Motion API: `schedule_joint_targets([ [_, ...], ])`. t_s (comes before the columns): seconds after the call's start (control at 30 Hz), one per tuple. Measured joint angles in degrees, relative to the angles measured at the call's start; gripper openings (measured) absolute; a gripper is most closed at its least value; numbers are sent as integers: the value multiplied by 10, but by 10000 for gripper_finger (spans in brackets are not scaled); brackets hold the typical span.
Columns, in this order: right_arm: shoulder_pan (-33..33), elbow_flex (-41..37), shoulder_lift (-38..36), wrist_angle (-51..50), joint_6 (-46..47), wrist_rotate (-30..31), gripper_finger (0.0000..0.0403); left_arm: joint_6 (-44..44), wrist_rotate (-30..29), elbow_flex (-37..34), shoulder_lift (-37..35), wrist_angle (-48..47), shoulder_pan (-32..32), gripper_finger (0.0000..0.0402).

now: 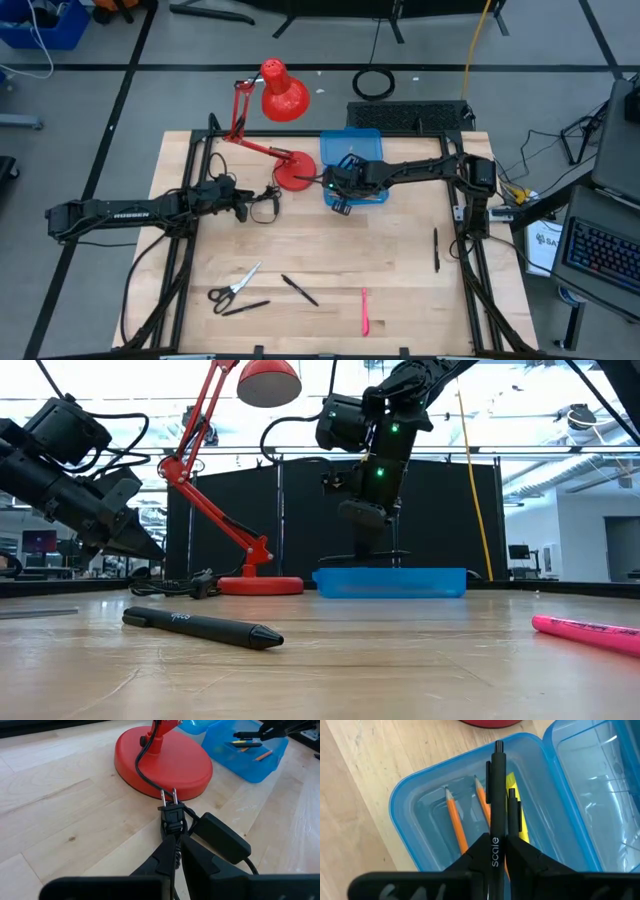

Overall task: Pick & place school supplies into a supply box
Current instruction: Put the black pen into the blue supply box

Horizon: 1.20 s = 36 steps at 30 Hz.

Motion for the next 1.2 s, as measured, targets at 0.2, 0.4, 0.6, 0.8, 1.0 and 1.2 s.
schedule_joint_targets([
  [0.2,0,0,0,0,0,0,56,0,0,0,0,0,0,31],
  [0.4,0,0,0,3,1,1,78,0,0,0,0,0,0,31],
  [0.6,0,0,0,0,21,2,88,1,0,0,0,0,0,31],
  [0.8,2,0,0,-33,71,9,81,1,0,0,0,0,0,31],
  [1.0,15,0,0,-75,106,49,81,2,0,0,0,-1,0,31],
  [1.2,32,0,0,-110,156,54,79,2,0,0,0,-1,0,31],
])
